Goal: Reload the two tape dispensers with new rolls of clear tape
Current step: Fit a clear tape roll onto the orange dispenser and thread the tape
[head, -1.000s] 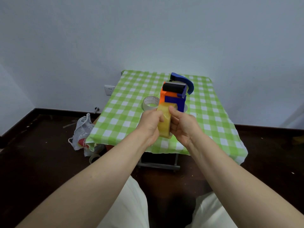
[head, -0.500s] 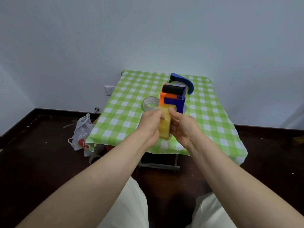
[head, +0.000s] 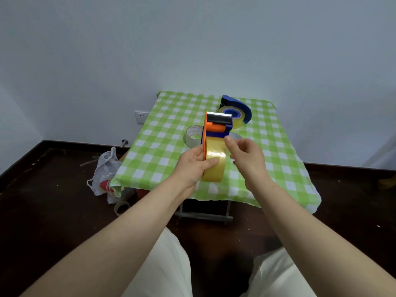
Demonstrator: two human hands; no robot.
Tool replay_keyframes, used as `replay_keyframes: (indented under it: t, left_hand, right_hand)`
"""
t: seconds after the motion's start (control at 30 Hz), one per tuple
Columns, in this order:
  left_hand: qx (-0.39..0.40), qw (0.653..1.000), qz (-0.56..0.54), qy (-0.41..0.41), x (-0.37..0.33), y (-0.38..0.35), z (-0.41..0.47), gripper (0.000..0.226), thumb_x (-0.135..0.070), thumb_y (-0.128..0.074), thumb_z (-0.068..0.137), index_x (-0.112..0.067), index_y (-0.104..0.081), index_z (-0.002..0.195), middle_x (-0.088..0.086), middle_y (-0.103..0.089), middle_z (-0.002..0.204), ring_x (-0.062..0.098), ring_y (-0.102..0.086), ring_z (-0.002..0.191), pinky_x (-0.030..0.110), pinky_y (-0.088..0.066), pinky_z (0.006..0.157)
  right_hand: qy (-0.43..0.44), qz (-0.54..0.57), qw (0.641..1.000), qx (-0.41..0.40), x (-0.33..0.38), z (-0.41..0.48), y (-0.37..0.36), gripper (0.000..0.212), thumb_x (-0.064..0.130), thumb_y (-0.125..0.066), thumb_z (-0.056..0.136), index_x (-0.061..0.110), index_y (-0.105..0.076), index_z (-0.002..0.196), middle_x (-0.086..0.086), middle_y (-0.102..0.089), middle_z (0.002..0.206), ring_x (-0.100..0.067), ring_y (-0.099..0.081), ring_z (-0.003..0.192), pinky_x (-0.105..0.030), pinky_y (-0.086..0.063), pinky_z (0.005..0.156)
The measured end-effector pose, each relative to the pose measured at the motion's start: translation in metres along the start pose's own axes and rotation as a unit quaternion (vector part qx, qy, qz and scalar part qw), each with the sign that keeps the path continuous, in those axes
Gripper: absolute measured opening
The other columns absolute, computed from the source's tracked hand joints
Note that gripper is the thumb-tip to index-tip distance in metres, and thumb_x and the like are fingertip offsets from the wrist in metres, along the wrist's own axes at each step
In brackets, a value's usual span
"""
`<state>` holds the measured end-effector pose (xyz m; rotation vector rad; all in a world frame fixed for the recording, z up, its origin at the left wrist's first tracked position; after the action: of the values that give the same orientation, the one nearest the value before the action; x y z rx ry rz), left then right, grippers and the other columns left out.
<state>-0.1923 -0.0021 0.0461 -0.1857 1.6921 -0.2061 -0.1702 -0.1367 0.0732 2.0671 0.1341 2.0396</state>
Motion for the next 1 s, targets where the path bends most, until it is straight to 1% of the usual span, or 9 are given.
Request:
replay_keyframes:
  t: [0.07,0.13,0.23,0.33,0.43,0.57,0.67,0.77,1.0]
  left_hand:
    - [-0.007,1.0,-0.012,0.002,0.001,0.002,0.0,0.04,0.003,-0.062,0.084,-0.008,-0.06,0.123,0.01,-0.07,0.114,0.019,-0.068,0.102,0.022,-0.056,0.075]
    - [-0.008,1.0,-0.015,-0.001,0.0,0.003,0.001,0.039,0.003,-0.061,0.085,-0.008,-0.061,0.122,0.009,-0.071,0.113,0.019,-0.068,0.102,0.023,-0.056,0.076]
    - [-0.007,1.0,-0.016,-0.005,0.0,0.004,0.001,0.038,0.003,-0.061,0.085,-0.009,-0.061,0.121,0.009,-0.071,0.112,0.019,-0.068,0.102,0.025,-0.056,0.079]
    - [-0.001,1.0,-0.016,-0.008,-0.001,0.002,0.001,0.037,0.003,-0.062,0.085,-0.009,-0.062,0.119,0.008,-0.071,0.11,0.017,-0.069,0.097,0.023,-0.056,0.076]
    - [-0.002,1.0,-0.023,-0.009,-0.002,0.002,0.002,0.038,0.004,-0.062,0.084,-0.006,-0.061,0.121,0.01,-0.071,0.11,0.019,-0.069,0.096,0.025,-0.057,0.079]
    - [0.0,0.999,-0.035,-0.01,-0.003,0.001,-0.002,0.034,0.004,-0.064,0.082,-0.006,-0.063,0.115,0.008,-0.073,0.102,0.015,-0.071,0.087,0.024,-0.057,0.075]
    - [-0.002,1.0,0.014,-0.018,-0.002,-0.002,-0.007,0.04,0.005,-0.074,0.072,-0.012,-0.067,0.107,0.006,-0.074,0.096,0.017,-0.07,0.088,0.03,-0.058,0.079]
    - [-0.008,0.999,0.035,-0.025,-0.003,-0.004,-0.008,0.043,0.008,-0.075,0.07,-0.009,-0.066,0.108,0.011,-0.073,0.099,0.02,-0.069,0.089,0.036,-0.056,0.081]
    - [-0.018,0.999,0.018,-0.042,-0.007,-0.005,-0.01,0.03,-0.003,-0.074,0.077,-0.01,-0.067,0.106,0.004,-0.074,0.093,0.011,-0.071,0.082,0.025,-0.057,0.076]
  right_hand:
    - [0.108,-0.051,0.993,-0.016,0.014,-0.002,0.005,0.009,0.031,-0.063,0.087,0.021,-0.063,0.087,0.006,-0.063,0.089,-0.008,-0.057,0.082,-0.028,-0.048,0.08]
    - [0.178,-0.134,0.974,0.037,0.022,-0.003,0.0,0.008,0.025,-0.067,0.085,0.021,-0.069,0.091,0.005,-0.06,0.099,-0.01,-0.056,0.092,-0.026,-0.047,0.085]
    - [0.212,-0.273,0.935,0.081,0.023,0.0,-0.006,0.027,0.027,-0.068,0.083,0.015,-0.069,0.108,0.007,-0.053,0.109,-0.008,-0.049,0.1,-0.023,-0.04,0.085]
    - [0.255,-0.331,0.906,0.067,0.033,-0.001,-0.009,0.024,0.024,-0.064,0.086,0.012,-0.071,0.105,0.001,-0.06,0.113,-0.016,-0.055,0.103,-0.028,-0.044,0.082]
    - [0.298,-0.394,0.867,0.063,0.041,-0.004,-0.015,0.02,0.019,-0.056,0.092,0.008,-0.07,0.101,-0.002,-0.061,0.112,-0.02,-0.056,0.103,-0.032,-0.045,0.075]
    - [0.283,-0.438,0.851,0.064,0.042,-0.002,-0.02,0.024,0.023,-0.043,0.097,0.011,-0.062,0.107,-0.001,-0.056,0.113,-0.018,-0.052,0.105,-0.03,-0.041,0.072]
    - [0.274,-0.441,0.853,0.058,0.042,-0.001,-0.02,0.024,0.025,-0.041,0.097,0.012,-0.059,0.107,-0.002,-0.056,0.112,-0.019,-0.052,0.104,-0.028,-0.037,0.072]
    - [0.268,-0.447,0.851,0.055,0.043,-0.001,-0.021,0.023,0.026,-0.041,0.098,0.012,-0.057,0.108,-0.003,-0.057,0.112,-0.021,-0.052,0.103,-0.028,-0.036,0.072]
    - [0.23,-0.445,0.865,0.033,0.047,0.001,-0.015,0.025,0.027,-0.035,0.1,0.015,-0.053,0.111,-0.004,-0.063,0.103,-0.025,-0.056,0.091,-0.031,-0.032,0.067]
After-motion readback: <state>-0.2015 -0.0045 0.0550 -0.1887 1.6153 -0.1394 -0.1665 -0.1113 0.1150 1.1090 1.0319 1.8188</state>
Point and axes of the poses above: each hand's wrist, its own z-axis towards the middle knuckle, its own y-axis out of the back of the hand, x = y × z, the point moved 5 cm from there along z, towards the middle knuckle
